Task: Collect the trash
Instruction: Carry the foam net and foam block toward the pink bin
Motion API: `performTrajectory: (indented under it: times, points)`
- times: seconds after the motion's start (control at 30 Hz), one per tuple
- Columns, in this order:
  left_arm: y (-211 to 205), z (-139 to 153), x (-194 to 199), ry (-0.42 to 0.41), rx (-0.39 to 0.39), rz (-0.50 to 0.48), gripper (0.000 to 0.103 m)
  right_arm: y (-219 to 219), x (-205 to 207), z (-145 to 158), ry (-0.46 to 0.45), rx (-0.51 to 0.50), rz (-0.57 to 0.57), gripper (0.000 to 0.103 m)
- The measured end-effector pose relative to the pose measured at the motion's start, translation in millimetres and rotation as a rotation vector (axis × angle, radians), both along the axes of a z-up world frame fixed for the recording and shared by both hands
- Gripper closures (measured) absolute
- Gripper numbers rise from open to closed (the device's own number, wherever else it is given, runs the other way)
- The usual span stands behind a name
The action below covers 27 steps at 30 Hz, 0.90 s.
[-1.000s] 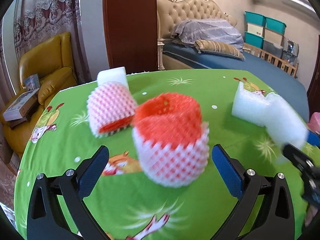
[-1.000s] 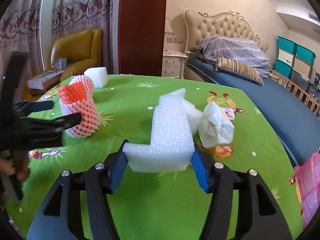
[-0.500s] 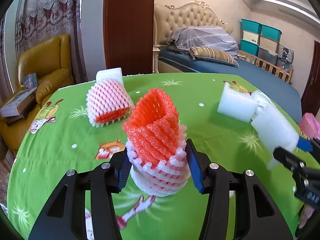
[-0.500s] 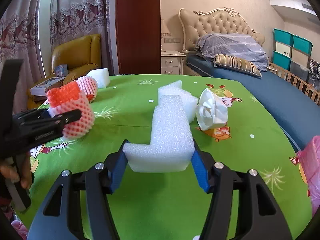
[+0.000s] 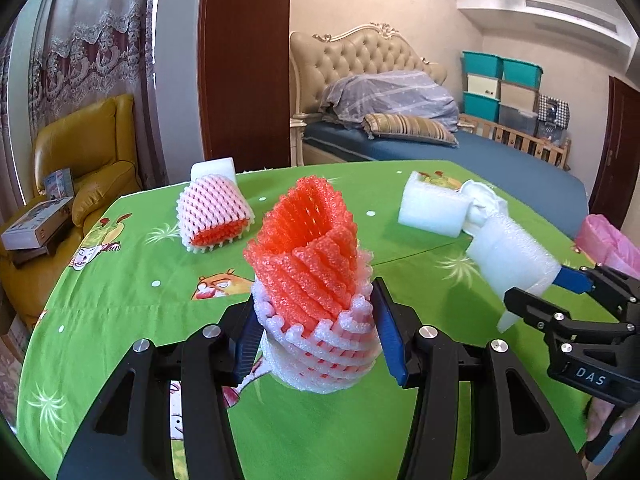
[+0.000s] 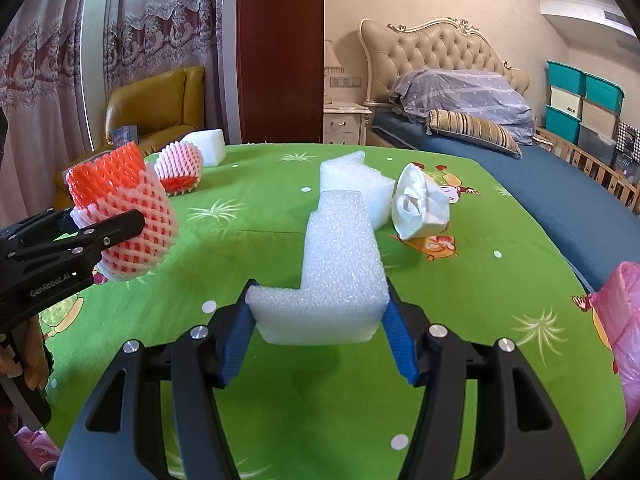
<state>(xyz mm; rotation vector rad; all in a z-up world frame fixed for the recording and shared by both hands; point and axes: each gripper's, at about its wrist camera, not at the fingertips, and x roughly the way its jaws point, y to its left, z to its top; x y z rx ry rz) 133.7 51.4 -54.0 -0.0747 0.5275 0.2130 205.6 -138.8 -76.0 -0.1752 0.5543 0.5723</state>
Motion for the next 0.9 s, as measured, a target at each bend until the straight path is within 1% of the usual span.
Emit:
performTrajectory:
  times: [0.23, 0.57, 0.9]
  points:
    - [-11.6, 7.6, -8.6, -0.044, 0.010, -0.014, 0.055, -7.4, -9.5, 9.7, -0.030, 0.024, -0.007, 0.045]
    - [-28.2, 17.5, -15.2, -0.094, 0.033, -0.036, 0.055, -30.1, -17.3, 24.8, -0.097, 0.063, -0.055, 0.045]
    - [-47.7, 27.5, -24.9, -0.175, 0.050, -0.077, 0.054, -57.0, -32.7, 32.7, -0.165, 0.077, -0.090, 0.045]
